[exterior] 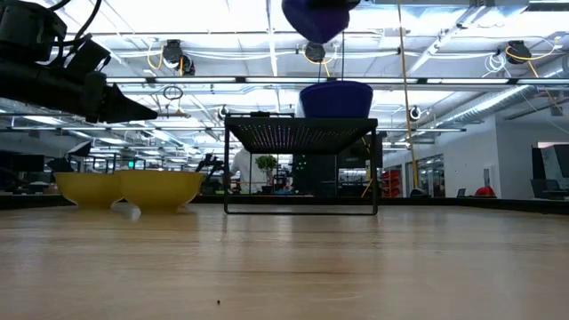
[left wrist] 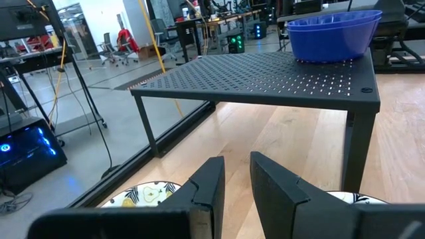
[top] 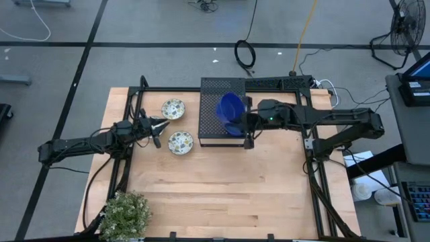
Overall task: Pick & Place Mini bowls
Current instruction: Stack the blue bowl on the blue bowls on the shelf
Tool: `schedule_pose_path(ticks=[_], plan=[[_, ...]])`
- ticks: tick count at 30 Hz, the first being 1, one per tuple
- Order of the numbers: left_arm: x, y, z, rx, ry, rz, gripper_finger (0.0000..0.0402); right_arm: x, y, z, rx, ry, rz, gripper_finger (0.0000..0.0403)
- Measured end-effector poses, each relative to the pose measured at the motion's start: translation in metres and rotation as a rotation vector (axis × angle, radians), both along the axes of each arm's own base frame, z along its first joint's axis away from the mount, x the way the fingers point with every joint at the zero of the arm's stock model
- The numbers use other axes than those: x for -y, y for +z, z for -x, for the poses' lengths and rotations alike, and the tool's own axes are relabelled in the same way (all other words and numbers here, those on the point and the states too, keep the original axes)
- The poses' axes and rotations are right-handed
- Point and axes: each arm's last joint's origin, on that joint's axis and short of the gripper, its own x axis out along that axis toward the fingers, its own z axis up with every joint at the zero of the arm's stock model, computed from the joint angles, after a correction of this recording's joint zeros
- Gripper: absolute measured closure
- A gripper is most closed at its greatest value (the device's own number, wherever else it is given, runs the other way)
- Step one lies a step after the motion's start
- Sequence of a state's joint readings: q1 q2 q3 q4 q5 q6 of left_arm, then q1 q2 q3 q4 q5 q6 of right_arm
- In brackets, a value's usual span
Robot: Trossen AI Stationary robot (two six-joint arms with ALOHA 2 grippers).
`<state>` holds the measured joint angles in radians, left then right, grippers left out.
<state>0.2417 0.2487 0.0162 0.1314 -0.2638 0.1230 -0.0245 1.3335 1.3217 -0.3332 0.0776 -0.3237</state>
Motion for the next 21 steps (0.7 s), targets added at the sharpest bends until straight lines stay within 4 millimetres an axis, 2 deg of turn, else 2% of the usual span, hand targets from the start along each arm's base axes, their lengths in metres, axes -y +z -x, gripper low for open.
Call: schedule_pose_path(ticks=[5, 10, 17, 21], plan=[[0.0, 0.0, 0.0, 0.0, 0.0, 0.0, 0.0325, -0.002, -0.008, 0.005, -0.125, -0.014, -0.036, 0.0402], [0.0, 0.0, 0.0, 0.0, 0.0, 0.0, 0.0325, 0.007, -0.019, 0.013, -0.253, -0.08, -0.099, 0.0403], [0.0, 0.0, 0.0, -0.001, 0.0, 0.0, 0.0325, 0.009, -0.021, 0.012, -0.269, -0.087, -0.103, 0.0403], [0.0, 0.0, 0.0, 0.0, 0.0, 0.0, 0.0325, 0.01, -0.031, 0.006, -0.32, -0.089, -0.105, 0.0403]])
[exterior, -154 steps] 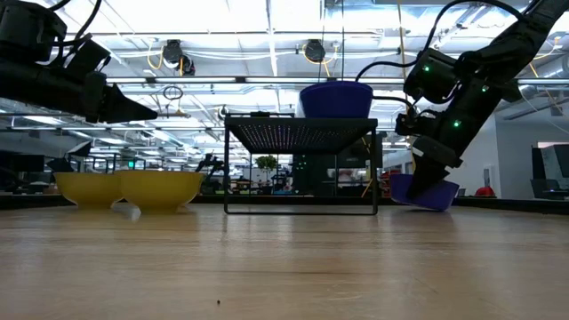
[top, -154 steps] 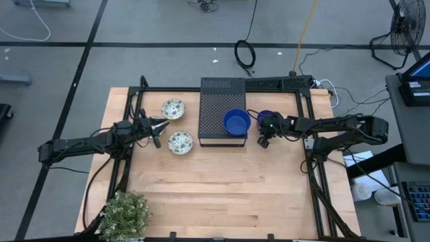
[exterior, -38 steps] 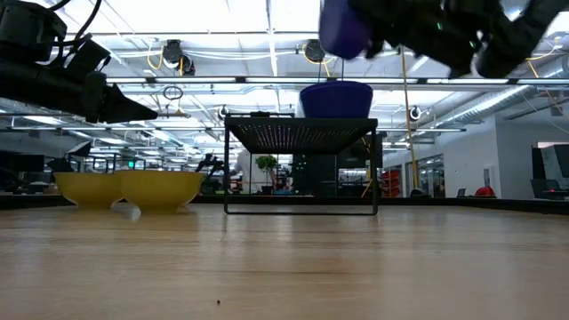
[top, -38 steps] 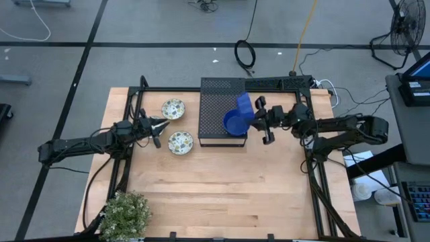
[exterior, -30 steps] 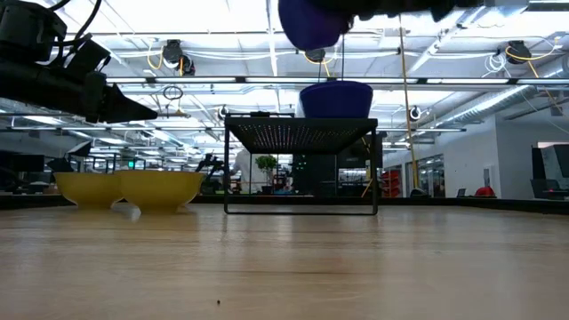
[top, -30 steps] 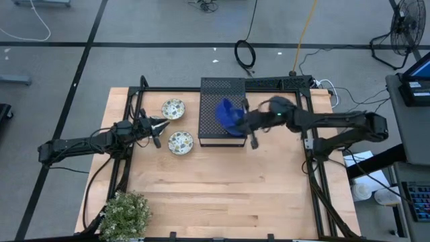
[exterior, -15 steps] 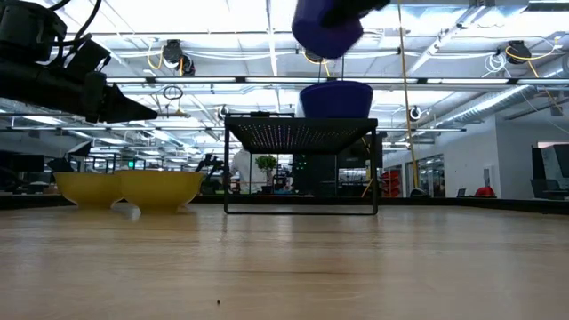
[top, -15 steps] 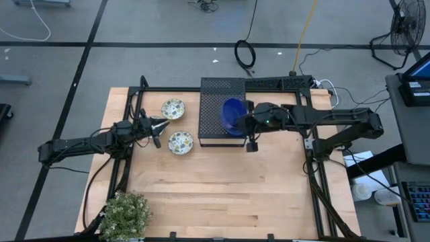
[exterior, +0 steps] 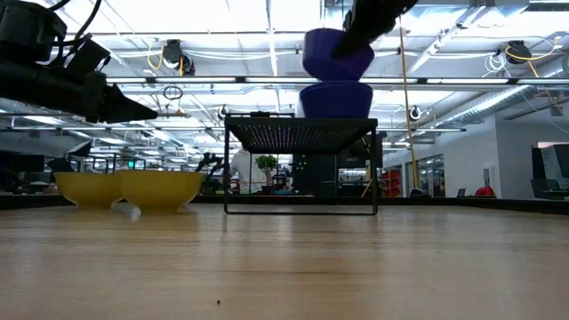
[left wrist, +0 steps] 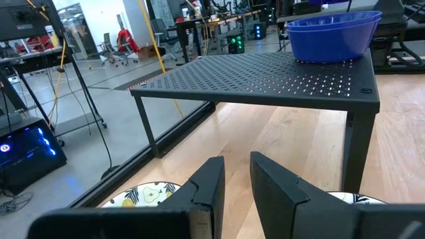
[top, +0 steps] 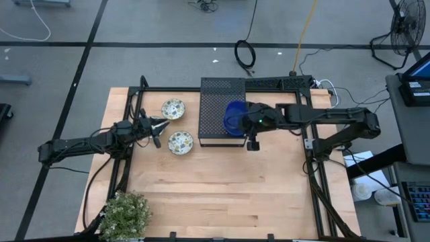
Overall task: Pick & Place Mini bowls
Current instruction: Stack the blue bowl on the blue bowls on the shelf
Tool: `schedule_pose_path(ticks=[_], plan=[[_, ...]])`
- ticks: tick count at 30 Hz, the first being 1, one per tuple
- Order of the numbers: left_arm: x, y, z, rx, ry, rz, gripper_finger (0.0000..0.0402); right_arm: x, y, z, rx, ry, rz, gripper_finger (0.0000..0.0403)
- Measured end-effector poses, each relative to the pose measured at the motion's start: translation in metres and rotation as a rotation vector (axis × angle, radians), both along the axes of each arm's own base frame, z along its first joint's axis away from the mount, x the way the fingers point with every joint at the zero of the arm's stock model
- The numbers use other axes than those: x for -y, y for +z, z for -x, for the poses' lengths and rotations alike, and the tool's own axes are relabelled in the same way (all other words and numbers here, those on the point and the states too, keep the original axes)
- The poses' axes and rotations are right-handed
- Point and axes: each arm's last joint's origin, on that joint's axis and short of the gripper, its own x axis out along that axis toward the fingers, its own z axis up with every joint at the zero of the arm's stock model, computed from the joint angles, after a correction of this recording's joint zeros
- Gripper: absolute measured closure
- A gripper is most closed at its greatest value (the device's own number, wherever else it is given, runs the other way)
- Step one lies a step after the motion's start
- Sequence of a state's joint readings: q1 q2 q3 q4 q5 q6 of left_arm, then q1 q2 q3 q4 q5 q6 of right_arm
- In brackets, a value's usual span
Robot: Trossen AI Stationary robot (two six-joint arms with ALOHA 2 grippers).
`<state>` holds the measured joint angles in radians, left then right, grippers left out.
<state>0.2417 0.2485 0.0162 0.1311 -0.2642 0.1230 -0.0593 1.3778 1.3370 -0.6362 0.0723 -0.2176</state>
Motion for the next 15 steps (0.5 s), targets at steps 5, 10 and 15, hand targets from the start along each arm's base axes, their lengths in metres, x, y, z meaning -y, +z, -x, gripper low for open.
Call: schedule_pose_path(ticks=[5, 10, 15], plan=[[0.0, 0.0, 0.0, 0.0, 0.0, 0.0, 0.0325, 0.001, -0.011, -0.009, -0.035, 0.0, -0.001, 0.0403], [0.0, 0.0, 0.0, 0.0, 0.0, 0.0, 0.0325, 0.001, -0.025, -0.016, -0.086, -0.001, -0.004, 0.0403], [0.0, 0.0, 0.0, 0.0, 0.0, 0.0, 0.0325, 0.001, -0.027, -0.016, -0.1, -0.014, -0.018, 0.0403]])
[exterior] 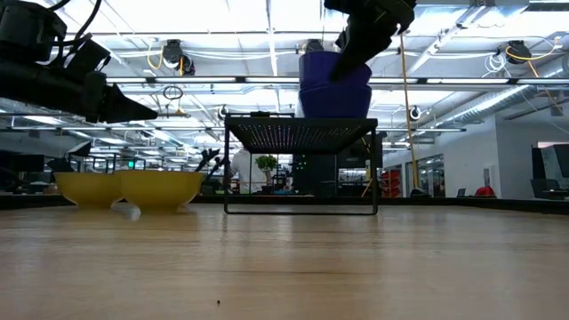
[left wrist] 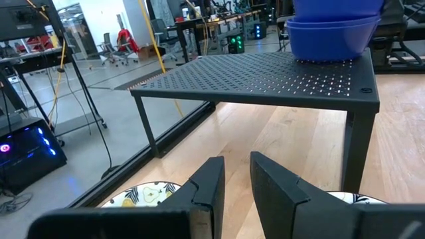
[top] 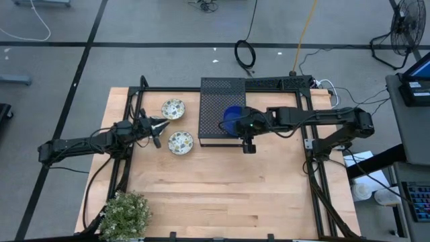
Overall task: Pick & Place Mini bowls
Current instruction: Stack the blue bowl on the blue bowls on the shelf
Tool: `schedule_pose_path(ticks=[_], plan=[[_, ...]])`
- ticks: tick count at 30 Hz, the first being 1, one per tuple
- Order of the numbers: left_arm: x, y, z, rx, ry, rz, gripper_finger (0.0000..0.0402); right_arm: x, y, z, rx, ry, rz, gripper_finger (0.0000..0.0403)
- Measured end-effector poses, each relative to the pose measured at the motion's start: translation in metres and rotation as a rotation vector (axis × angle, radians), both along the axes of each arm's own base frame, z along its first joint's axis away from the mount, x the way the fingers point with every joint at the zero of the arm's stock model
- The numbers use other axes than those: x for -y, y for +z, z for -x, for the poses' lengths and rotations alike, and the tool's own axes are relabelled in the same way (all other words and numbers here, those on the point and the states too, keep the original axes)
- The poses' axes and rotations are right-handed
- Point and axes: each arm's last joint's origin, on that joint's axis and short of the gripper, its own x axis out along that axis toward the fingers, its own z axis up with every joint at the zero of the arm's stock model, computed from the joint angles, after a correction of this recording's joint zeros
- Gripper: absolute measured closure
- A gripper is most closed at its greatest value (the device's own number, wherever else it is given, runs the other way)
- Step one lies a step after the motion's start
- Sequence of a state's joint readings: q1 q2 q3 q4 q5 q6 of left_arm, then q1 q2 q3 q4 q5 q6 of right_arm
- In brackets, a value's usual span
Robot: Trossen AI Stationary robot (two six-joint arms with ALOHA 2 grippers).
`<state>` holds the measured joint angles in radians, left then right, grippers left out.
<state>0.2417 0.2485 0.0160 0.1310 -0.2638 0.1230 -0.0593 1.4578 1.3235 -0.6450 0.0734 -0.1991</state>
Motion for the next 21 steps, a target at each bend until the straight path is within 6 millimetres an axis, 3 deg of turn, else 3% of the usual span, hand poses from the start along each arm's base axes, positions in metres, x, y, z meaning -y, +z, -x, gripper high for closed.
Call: schedule_pose_path(ticks=[13, 21], plan=[[0.0, 0.0, 0.0, 0.0, 0.0, 0.0, 0.0325, 0.0, 0.0012, 0.0013, 0.005, -0.023, -0.015, 0.0402], [0.0, 0.0001, 0.0, 0.0, 0.0, 0.0, 0.0325, 0.0002, 0.0013, 0.0012, 0.006, -0.027, -0.016, 0.0364]])
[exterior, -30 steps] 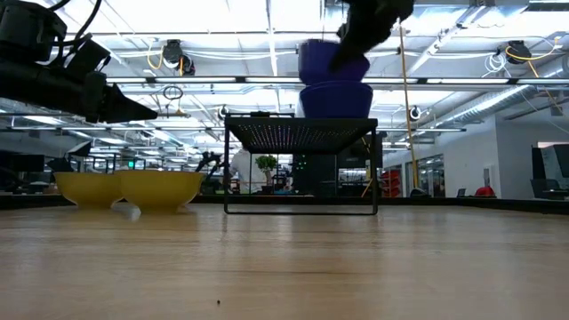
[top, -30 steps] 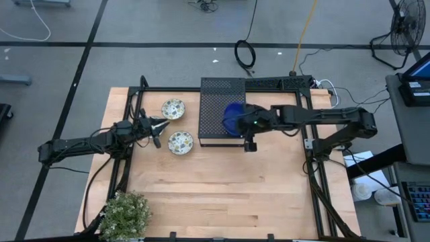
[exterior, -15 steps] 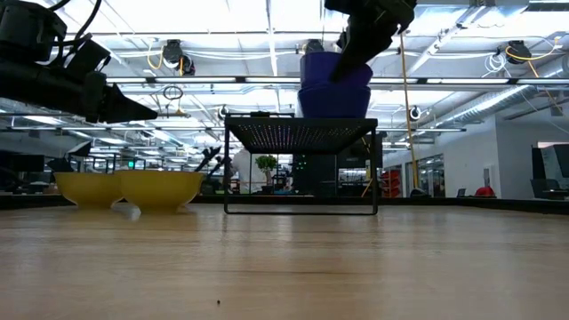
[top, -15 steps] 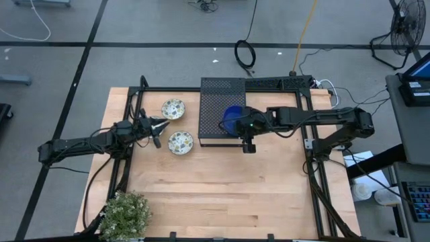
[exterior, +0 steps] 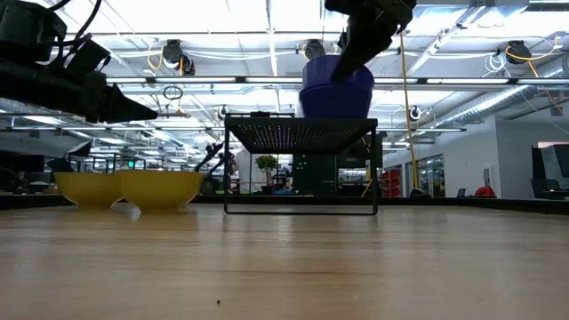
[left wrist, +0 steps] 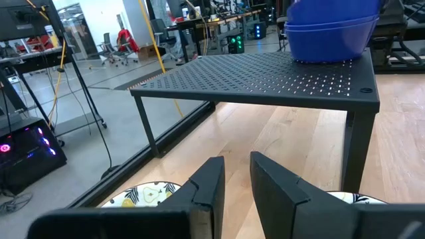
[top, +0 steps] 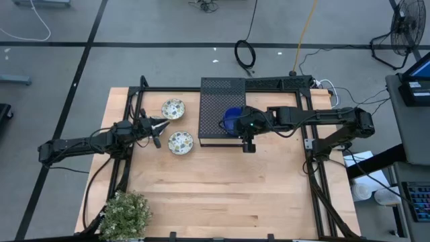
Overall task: Pick & Place Mini bowls
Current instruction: Stack the blue bowl on the blue bowls on the shelf
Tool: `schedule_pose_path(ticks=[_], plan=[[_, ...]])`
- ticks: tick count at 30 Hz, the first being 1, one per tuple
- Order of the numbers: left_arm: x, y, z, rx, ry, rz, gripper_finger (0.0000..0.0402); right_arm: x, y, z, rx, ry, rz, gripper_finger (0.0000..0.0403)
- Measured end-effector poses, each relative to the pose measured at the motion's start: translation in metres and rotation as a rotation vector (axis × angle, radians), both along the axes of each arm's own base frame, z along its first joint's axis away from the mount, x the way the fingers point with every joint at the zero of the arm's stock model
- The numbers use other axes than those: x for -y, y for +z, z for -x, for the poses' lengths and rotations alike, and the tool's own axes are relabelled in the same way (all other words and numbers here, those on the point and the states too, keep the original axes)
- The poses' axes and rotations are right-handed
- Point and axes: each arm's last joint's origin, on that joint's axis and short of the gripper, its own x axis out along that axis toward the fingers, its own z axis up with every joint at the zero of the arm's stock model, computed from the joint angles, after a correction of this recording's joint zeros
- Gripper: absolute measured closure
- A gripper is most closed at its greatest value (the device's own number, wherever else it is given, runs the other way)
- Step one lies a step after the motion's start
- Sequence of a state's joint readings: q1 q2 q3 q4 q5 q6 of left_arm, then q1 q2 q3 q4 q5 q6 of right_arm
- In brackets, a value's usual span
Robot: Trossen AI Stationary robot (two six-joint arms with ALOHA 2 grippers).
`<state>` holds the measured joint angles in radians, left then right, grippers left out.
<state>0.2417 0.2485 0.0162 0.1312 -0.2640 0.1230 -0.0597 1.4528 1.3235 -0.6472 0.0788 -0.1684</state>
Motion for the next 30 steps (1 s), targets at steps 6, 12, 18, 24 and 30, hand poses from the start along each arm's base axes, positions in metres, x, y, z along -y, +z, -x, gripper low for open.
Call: schedule_pose_path(ticks=[6, 12, 18, 24, 30], plan=[[0.0, 0.0, 0.0, 0.0, 0.0, 0.0, 0.0325, 0.0, 0.003, -0.003, 0.047, 0.0, 0.002, 0.0326], [0.0, 0.0, 0.0, 0.0, 0.0, 0.0, 0.0325, 0.0, 0.011, -0.007, 0.129, 0.001, 0.009, 0.0298], [0.0, 0.0, 0.0, 0.0, 0.0, 0.0, 0.0325, 0.0, 0.021, -0.005, 0.203, 0.001, 0.016, 0.0286], [0.0, 0.0, 0.0, 0.0, 0.0, 0.0, 0.0325, 0.0, 0.033, 0.005, 0.242, -0.002, 0.018, 0.0288], [0.0, 0.0, 0.0, -0.001, 0.0, 0.0, 0.0325, -0.001, 0.04, 0.01, 0.279, -0.007, 0.015, 0.029]])
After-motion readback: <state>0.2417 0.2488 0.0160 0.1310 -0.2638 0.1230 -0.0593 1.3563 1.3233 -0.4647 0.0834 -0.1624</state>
